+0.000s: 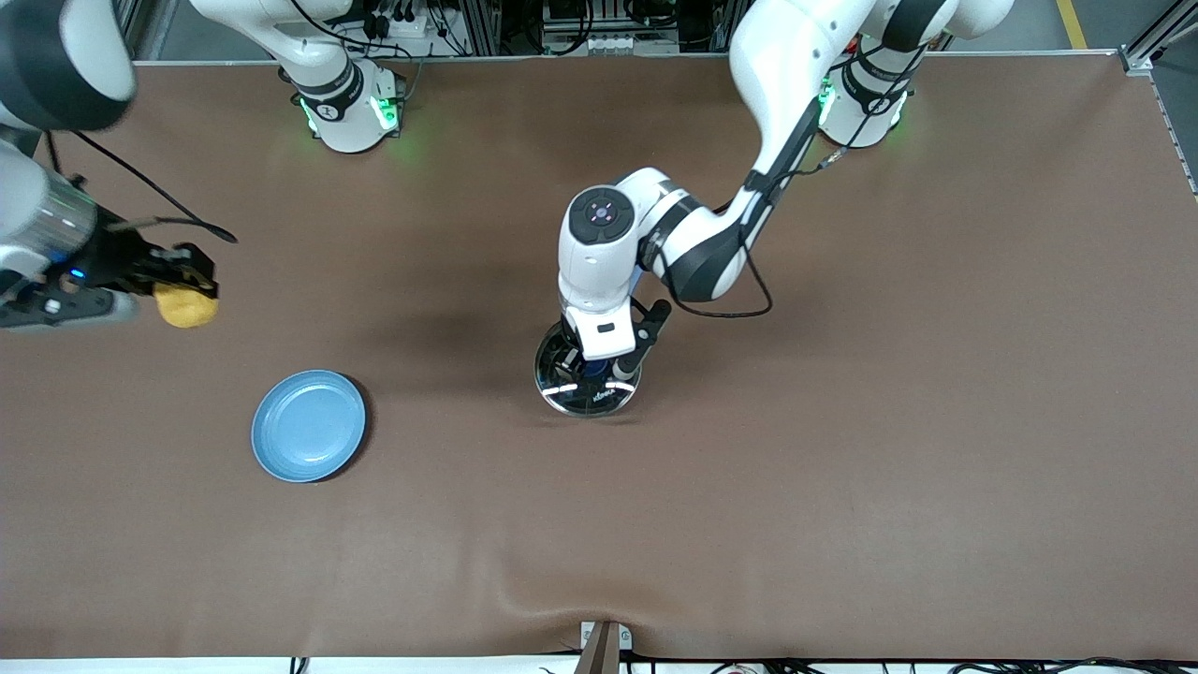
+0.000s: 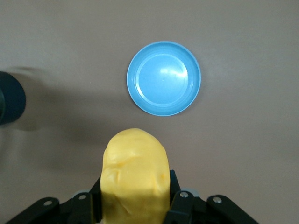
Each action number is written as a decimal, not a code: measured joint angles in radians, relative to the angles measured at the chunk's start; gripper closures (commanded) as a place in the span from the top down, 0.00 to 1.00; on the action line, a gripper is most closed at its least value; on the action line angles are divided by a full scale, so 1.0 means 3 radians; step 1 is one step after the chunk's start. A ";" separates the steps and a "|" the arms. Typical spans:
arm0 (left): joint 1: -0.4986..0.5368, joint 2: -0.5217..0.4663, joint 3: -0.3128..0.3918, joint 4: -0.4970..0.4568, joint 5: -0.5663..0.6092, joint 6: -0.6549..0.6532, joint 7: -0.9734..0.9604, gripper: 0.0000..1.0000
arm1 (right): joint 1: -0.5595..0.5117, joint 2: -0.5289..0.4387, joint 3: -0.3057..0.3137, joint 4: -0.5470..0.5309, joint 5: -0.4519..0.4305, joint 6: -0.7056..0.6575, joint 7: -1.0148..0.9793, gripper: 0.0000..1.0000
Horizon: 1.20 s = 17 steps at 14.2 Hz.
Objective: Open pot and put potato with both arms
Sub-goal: 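Lift the potato with the right gripper while the left gripper lifts the lid, then carry the potato over the pan while the left gripper lowers the lid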
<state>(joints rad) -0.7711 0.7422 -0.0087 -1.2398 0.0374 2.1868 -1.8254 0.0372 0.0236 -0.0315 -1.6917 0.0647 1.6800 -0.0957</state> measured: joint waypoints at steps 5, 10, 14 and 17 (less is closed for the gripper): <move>0.0302 -0.0897 0.0012 -0.0050 -0.0009 -0.1040 0.0657 0.00 | -0.0009 0.0039 0.0008 0.0064 0.0000 0.0020 0.0015 0.05; 0.0961 -0.1486 0.0019 -0.0557 -0.0327 -0.1135 0.1745 0.00 | -0.0003 0.0047 0.0020 0.0071 -0.0001 0.0024 0.0058 0.05; 0.1420 -0.1923 0.0023 -0.1215 -0.0360 -0.1142 0.2742 0.00 | 0.0309 0.0060 0.0048 0.0175 -0.0003 0.0046 0.0476 0.04; 0.1827 -0.2133 0.0028 -0.1744 -0.0362 -0.1131 0.3479 0.00 | 0.0704 0.0239 0.0072 0.0392 -0.0015 0.0098 0.0875 0.02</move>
<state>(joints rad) -0.2230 0.1023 -0.0003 -1.7630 -0.0711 1.8475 -0.7818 0.2483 0.0954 -0.0099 -1.5743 0.0602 1.7093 0.1668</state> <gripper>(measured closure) 0.405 0.480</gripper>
